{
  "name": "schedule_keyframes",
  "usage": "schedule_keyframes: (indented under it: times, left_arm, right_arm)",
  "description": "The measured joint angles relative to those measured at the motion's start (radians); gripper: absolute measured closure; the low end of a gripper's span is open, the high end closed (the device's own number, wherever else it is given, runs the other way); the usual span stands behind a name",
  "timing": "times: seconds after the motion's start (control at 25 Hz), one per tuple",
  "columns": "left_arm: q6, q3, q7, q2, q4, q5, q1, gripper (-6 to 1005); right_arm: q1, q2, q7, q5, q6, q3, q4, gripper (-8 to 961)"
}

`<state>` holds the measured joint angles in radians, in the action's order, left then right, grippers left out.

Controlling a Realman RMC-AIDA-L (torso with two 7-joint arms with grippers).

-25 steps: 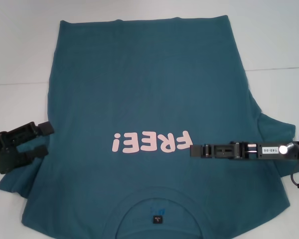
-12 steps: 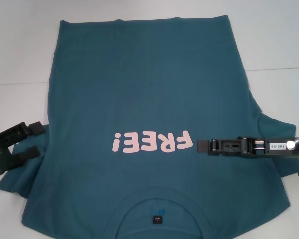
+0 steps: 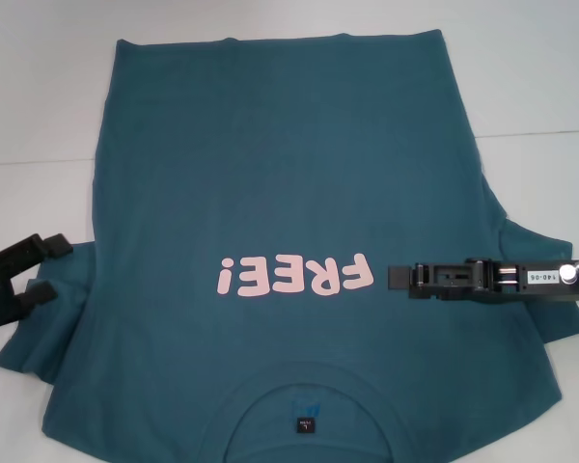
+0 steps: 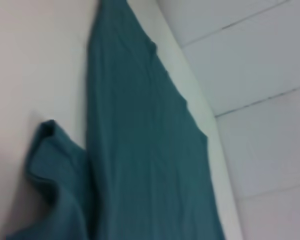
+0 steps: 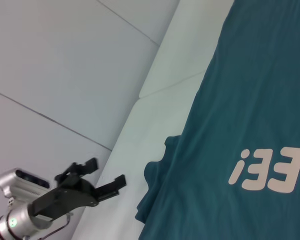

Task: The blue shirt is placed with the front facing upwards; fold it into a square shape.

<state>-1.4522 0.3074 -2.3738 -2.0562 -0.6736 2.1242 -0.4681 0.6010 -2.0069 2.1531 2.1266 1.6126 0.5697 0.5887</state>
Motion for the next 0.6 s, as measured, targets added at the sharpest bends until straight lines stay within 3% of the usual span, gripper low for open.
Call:
schedule_keyframes:
  times: [0.24, 0.6]
  left_arm:
    - [0.097, 0.057, 0.031, -0.003, 0.002, 0.008, 0.002, 66]
    - [0.162, 0.056, 0.047, 0.007, -0.030, 0.054, -0.002, 67]
  right_arm:
    - [0.002, 0.011, 0.035, 0.003, 0.001, 0.037, 0.000, 57]
    - [-0.008, 0.020, 0.043, 0.007, -0.003, 0.063, -0.004, 59]
